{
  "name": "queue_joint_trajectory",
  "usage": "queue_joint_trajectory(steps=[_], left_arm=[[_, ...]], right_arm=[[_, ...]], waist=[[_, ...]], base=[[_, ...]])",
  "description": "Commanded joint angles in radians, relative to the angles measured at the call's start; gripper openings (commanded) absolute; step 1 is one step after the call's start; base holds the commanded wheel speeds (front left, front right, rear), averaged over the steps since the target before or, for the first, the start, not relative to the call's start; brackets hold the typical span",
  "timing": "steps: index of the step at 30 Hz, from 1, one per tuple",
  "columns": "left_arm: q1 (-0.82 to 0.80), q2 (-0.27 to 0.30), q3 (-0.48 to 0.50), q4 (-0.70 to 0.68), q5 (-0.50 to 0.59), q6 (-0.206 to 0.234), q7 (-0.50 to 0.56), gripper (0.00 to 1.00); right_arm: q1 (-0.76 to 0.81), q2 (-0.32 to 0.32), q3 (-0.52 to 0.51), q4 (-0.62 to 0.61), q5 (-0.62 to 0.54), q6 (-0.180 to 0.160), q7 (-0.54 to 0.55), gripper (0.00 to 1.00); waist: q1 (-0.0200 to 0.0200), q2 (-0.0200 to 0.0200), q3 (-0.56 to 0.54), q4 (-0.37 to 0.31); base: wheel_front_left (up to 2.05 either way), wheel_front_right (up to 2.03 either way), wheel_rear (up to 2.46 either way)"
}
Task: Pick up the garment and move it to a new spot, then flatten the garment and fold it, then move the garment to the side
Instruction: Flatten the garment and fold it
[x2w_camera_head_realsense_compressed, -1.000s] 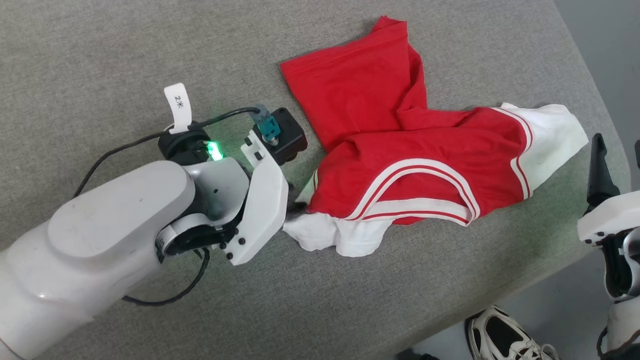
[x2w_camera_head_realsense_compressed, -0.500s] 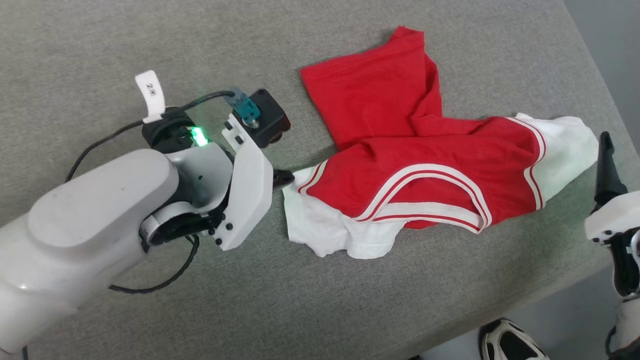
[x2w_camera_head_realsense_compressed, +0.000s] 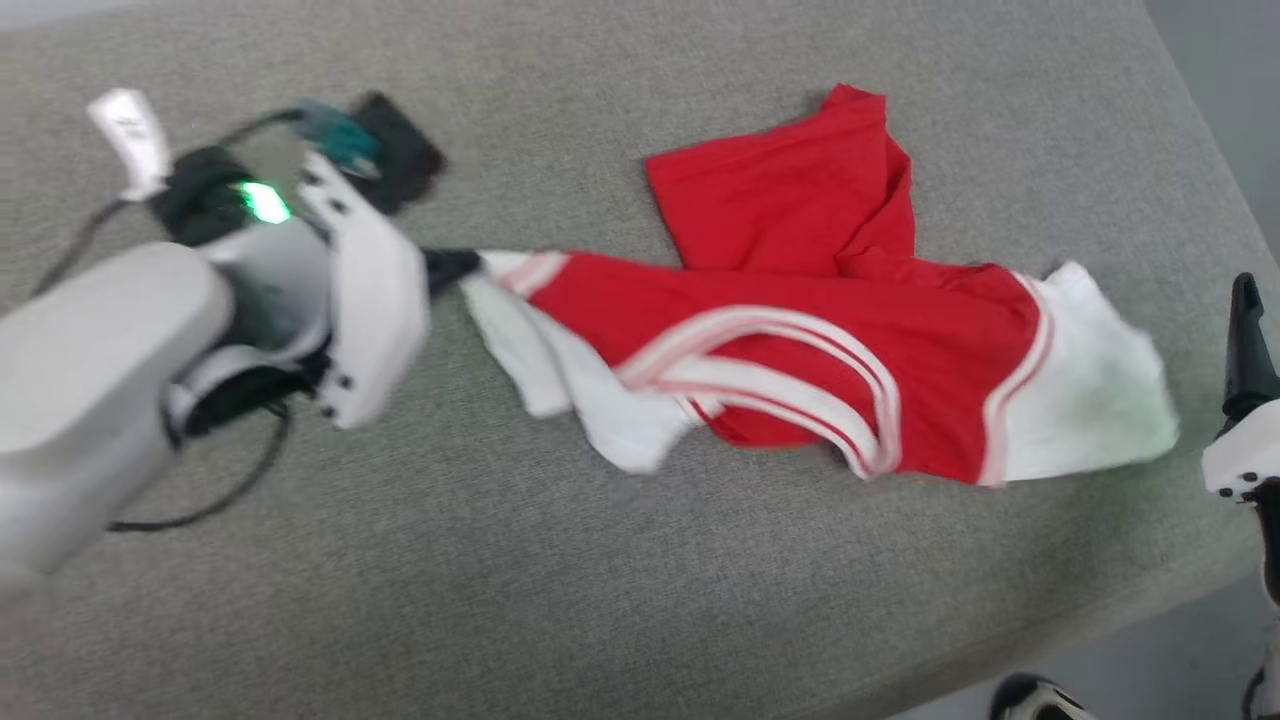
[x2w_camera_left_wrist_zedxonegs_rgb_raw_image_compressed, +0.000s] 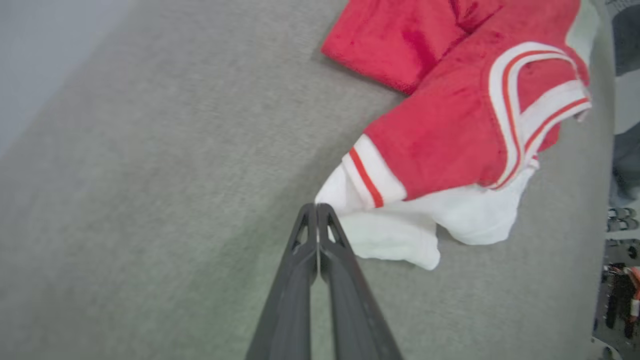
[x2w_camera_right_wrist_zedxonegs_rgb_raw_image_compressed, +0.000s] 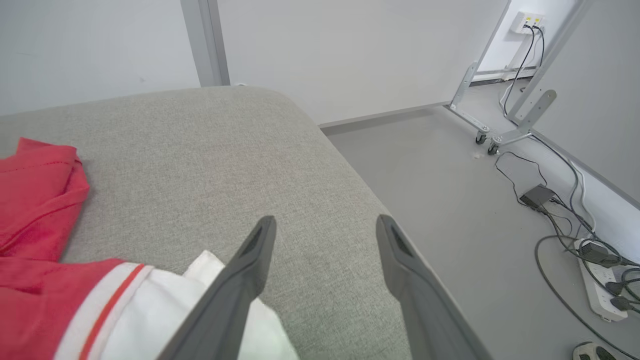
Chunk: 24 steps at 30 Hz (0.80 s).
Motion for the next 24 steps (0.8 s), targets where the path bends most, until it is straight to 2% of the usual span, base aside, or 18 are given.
queue_joint_trajectory(steps=[1, 5, 6, 8, 16, 24], left_arm=[[-0.013, 0.016, 0.004, 0.019, 0.012, 0.001, -0.023, 0.00], [-0.025, 0.072, 0.029, 0.103, 0.071, 0.002, -0.148, 0.00], [-0.013, 0.087, 0.053, 0.136, 0.086, 0.007, -0.228, 0.00], [0.014, 0.102, 0.069, 0.164, 0.074, 0.016, -0.282, 0.00], [0.185, 0.168, 0.060, 0.230, 0.011, 0.040, -0.380, 0.00], [0.360, 0.177, 0.050, 0.327, -0.024, 0.049, -0.521, 0.00]], right_arm=[[0.010, -0.006, -0.004, -0.006, -0.005, -0.002, 0.004, 1.00], [0.023, -0.013, -0.012, -0.029, -0.008, -0.002, 0.022, 1.00], [0.032, -0.020, -0.013, -0.040, -0.009, -0.002, 0.035, 1.00], [0.039, -0.025, -0.013, -0.054, -0.011, -0.002, 0.045, 1.00], [0.056, -0.032, -0.009, -0.116, -0.017, -0.002, 0.099, 1.00], [0.075, -0.040, -0.014, -0.168, -0.025, -0.002, 0.148, 1.00]], waist=[[0.0000, 0.0000, -0.013, 0.012], [0.0000, 0.0000, -0.035, 0.042], [0.0000, 0.0000, -0.045, 0.061], [0.0000, 0.0000, -0.056, 0.082], [0.0000, 0.0000, -0.074, 0.152], [0.0000, 0.0000, -0.079, 0.184]], base=[[0.00, 0.00, 0.00], [0.00, 0.00, 0.00], [0.00, 0.00, 0.00], [0.00, 0.00, 0.00], [0.00, 0.00, 0.00], [0.00, 0.00, 0.00]])
